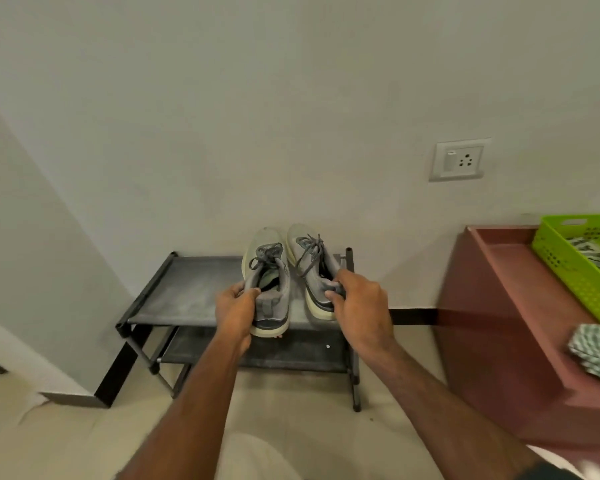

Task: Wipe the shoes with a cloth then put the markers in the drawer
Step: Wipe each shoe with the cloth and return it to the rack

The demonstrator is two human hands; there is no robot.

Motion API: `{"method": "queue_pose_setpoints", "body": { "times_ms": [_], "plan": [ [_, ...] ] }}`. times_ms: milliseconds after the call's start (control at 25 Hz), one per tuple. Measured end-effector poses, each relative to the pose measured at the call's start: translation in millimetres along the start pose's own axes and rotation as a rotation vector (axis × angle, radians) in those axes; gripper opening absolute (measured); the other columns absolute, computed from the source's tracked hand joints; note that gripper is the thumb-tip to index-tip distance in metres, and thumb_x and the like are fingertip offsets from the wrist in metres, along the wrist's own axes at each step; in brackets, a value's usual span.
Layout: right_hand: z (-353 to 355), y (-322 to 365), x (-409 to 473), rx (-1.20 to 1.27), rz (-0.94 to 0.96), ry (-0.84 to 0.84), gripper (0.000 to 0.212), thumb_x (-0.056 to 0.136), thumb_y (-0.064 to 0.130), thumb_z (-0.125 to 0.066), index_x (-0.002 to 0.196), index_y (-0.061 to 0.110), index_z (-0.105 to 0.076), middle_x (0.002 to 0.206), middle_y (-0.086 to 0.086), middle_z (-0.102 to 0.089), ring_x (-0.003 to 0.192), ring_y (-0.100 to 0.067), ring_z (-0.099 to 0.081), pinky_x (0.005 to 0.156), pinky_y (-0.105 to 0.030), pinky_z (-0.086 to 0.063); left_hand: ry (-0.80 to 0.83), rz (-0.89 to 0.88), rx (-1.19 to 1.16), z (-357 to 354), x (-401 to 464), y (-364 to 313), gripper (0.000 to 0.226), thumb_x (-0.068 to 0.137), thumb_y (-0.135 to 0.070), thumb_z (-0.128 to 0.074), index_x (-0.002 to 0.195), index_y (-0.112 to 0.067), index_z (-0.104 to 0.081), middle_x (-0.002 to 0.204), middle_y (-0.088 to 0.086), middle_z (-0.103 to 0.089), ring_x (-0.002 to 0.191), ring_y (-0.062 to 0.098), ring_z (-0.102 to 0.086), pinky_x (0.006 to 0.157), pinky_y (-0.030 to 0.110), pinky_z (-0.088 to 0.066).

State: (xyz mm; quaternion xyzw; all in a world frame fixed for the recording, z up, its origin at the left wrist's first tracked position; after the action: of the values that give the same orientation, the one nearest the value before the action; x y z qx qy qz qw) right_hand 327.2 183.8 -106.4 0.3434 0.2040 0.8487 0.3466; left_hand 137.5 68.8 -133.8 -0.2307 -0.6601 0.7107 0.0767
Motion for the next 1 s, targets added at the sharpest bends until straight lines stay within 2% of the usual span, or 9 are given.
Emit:
{"method": "queue_pose_setpoints", "body": {
  "times_ms": [120,280,440,640,800,880,1000],
  "plan": [
    [-20.8,0.9,3.7,-0.041,0.021,-0.007,0.019,0.088,0.027,-0.074,0.102,0.019,-0.065,0.092,0.000,-0.070,0.080,-0.018,-0.068,0.073,-0.035,-0.060,-0.003,0.039,-0.025,-7.6,11.6,9.8,0.014,0.096,-0.002,-0.060,0.099,-0.007,-0.073,0.086,0.014,-0.075,0.073,0.022,-0.072,0.058,0.029,-0.059],
    [-43.0,-8.9,10.3,-0.139,0.042,0.026,0.017,0.091,0.027,-0.070,0.104,0.020,-0.063,0.094,-0.001,-0.068,0.079,-0.022,-0.068,0.070,-0.037,-0.060,0.078,0.005,0.198,-19.7,36.6,20.5,0.017,0.098,-0.011,-0.058,0.108,-0.010,-0.072,0.092,0.012,-0.075,0.083,0.025,-0.073,0.069,0.035,-0.061],
    [-65.9,-16.3,9.4,-0.238,0.086,0.116,0.011,0.094,0.024,-0.064,0.104,0.020,-0.061,0.094,-0.004,-0.068,0.076,-0.029,-0.068,0.065,-0.040,-0.058,0.111,0.009,0.397,-18.9,49.7,30.8,0.015,0.100,-0.009,-0.054,0.102,-0.009,-0.068,0.095,0.015,-0.071,0.084,0.025,-0.068,0.065,0.035,-0.056],
    [-80.3,-15.2,7.6,-0.333,0.188,0.140,0.011,0.089,0.020,-0.071,0.099,0.018,-0.066,0.080,-0.006,-0.067,0.061,-0.029,-0.067,0.051,-0.035,-0.056,0.095,-0.034,0.456,-8.1,67.1,26.1,0.018,0.102,-0.008,-0.050,0.096,-0.009,-0.067,0.088,0.012,-0.068,0.076,0.019,-0.061,0.060,0.028,-0.048],
    [-83.6,-11.6,9.1,-0.333,0.219,0.133,0.012,0.087,0.016,-0.074,0.097,0.016,-0.068,0.078,-0.006,-0.067,0.056,-0.027,-0.067,0.047,-0.034,-0.057,0.108,-0.063,0.458,-3.7,77.5,26.0,0.019,0.103,-0.008,-0.050,0.097,-0.009,-0.069,0.090,0.013,-0.069,0.076,0.018,-0.063,0.061,0.028,-0.048],
    [-86.3,-9.3,9.4,-0.337,0.277,0.113,0.015,0.084,0.013,-0.077,0.098,0.013,-0.070,0.081,-0.007,-0.068,0.054,-0.025,-0.067,0.046,-0.033,-0.057,0.103,-0.077,0.436,-2.9,76.9,23.9,0.019,0.103,-0.007,-0.051,0.102,-0.009,-0.070,0.092,0.012,-0.071,0.081,0.020,-0.067,0.064,0.030,-0.053],
    [-89.6,-7.1,10.5,-0.340,0.286,0.131,0.010,0.089,0.012,-0.071,0.098,0.013,-0.069,0.092,-0.008,-0.068,0.058,-0.025,-0.069,0.050,-0.034,-0.060,0.058,-0.106,0.380,-0.9,78.1,21.4,0.021,0.102,-0.005,-0.051,0.107,-0.011,-0.070,0.097,0.014,-0.072,0.093,0.027,-0.071,0.081,0.043,-0.062]
  ]
}}
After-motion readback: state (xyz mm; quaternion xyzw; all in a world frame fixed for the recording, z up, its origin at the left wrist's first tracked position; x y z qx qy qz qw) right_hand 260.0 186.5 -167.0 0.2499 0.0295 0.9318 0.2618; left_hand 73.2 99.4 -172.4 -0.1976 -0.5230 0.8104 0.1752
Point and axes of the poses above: each hand's wrist, its own x-axis towards the middle knuckle, its own z-axis out of the back of the hand, y = z × x, the point moved 2 cm from there along x, towards the middle knuckle
